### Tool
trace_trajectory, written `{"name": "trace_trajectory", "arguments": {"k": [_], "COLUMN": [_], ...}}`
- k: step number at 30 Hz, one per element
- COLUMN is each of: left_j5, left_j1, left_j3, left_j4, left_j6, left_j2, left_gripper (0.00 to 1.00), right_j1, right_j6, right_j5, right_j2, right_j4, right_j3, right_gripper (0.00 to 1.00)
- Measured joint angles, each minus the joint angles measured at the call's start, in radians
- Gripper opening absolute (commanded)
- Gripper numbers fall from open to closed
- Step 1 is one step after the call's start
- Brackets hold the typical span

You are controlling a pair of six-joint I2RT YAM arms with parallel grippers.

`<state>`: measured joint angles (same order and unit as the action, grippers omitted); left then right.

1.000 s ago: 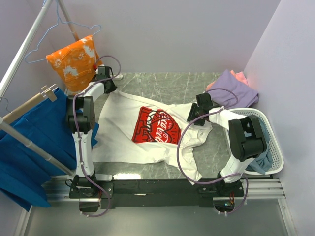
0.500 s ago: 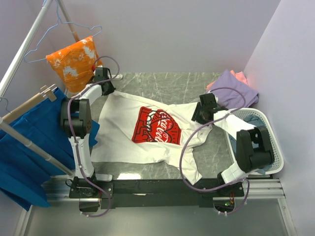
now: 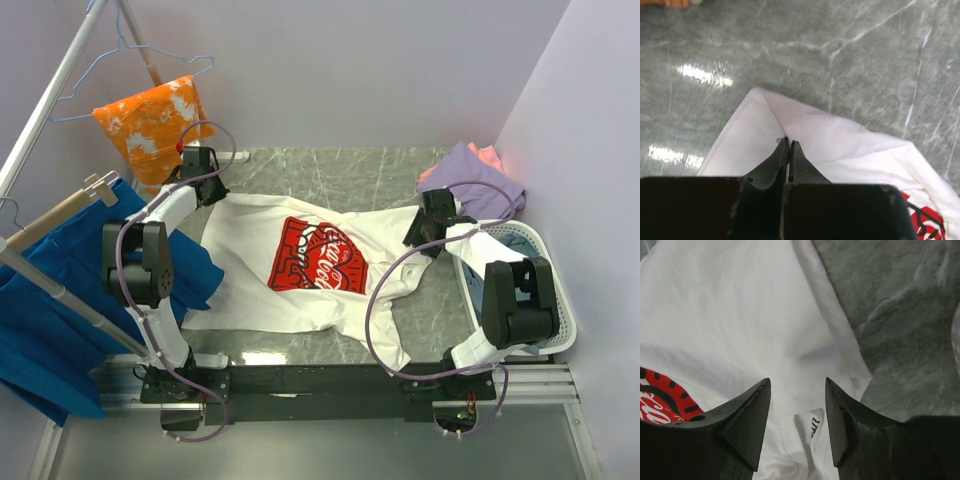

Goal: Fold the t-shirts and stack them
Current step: Grap the side of the flattened tshirt furthest away from the robot with both arms

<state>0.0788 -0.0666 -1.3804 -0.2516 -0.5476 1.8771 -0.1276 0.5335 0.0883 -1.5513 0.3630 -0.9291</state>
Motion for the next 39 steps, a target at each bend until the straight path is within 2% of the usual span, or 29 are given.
{"name": "trace_trajectory", "arguments": {"k": [7, 27, 30, 31, 32, 33, 35, 39], "left_j5": [-0.003, -0.015, -0.015, -0.015, -0.015, -0.015, -0.015, -0.015], "left_j1": [0.0, 0.0, 0.0, 0.0, 0.0, 0.0, -0.001, -0.003], "left_j3": [0.047, 0.047, 0.047, 0.047, 0.047, 0.047, 0.047, 0.047], "left_j4": [-0.004, -0.002, -0.002, -0.002, -0.002, -0.002, -0.002, -0.002], "left_j6": [0.0, 0.0, 0.0, 0.0, 0.0, 0.0, 0.0, 0.0], "left_j2": [-0.016, -0.016, -0.016, -0.016, -0.016, -0.016, -0.016, -0.016], "left_gripper": [0.01, 0.01, 0.01, 0.01, 0.01, 0.01, 0.01, 0.01], "right_j1": [0.042, 0.047, 0.047, 0.047, 0.047, 0.047, 0.047, 0.047], "right_j6": [0.0, 0.019, 0.019, 0.019, 0.02, 0.017, 0.02, 0.021], "right_j5": [-0.011, -0.002, -0.001, 0.0, 0.0, 0.0, -0.003, 0.0], "right_j2": [-0.002, -0.026, -0.041, -0.041, -0.041, -0.042, -0.042, -0.038], "right_j4": [0.019, 0.018, 0.011, 0.007, 0.003, -0.002, -0.005, -0.006], "right_j3": [0.0, 0.061, 0.067, 0.068, 0.069, 0.071, 0.072, 0.072], "right_gripper": [0.55, 0.53, 0.43, 0.23, 0.15, 0.11, 0.08, 0.11]}}
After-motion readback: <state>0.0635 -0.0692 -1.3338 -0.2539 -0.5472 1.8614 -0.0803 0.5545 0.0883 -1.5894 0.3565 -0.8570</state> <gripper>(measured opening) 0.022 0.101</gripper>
